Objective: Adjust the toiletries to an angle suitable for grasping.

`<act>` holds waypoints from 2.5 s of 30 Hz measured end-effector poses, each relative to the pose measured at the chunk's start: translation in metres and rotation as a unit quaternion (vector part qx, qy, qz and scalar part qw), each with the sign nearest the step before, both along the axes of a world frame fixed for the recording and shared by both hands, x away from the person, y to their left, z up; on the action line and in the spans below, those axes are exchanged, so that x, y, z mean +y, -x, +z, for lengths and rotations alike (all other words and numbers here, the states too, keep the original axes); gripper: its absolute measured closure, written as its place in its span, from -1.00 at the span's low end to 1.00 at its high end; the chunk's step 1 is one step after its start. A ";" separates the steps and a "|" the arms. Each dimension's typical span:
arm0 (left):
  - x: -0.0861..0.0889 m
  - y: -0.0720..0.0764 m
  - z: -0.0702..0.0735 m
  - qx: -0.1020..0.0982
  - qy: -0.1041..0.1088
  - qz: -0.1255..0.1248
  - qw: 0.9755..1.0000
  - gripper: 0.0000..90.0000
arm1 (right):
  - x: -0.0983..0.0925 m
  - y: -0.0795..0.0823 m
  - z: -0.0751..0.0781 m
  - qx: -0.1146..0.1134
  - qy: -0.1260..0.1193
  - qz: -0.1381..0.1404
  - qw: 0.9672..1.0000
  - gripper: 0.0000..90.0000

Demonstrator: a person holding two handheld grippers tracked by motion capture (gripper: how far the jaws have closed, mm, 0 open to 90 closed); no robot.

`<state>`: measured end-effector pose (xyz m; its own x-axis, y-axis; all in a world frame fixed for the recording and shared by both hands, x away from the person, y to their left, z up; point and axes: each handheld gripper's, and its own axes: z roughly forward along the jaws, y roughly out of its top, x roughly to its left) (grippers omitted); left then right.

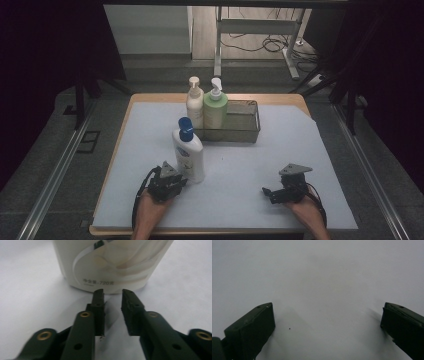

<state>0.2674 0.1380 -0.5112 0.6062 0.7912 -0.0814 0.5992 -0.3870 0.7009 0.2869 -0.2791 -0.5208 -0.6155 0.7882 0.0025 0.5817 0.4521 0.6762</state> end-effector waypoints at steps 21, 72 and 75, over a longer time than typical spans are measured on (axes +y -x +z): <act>0.024 0.017 -0.002 -0.004 -0.021 0.046 0.999 -0.71 | 0.016 0.001 0.010 -0.001 -0.006 0.048 0.999 -1.00; 0.036 0.020 -0.012 -0.003 -0.029 0.052 0.998 -0.73 | 0.110 -0.016 0.060 -0.022 -0.067 0.150 0.986 -1.00; 0.036 0.020 -0.012 -0.003 -0.029 0.052 0.998 -0.73 | 0.118 -0.017 0.064 -0.024 -0.064 0.158 0.985 -1.00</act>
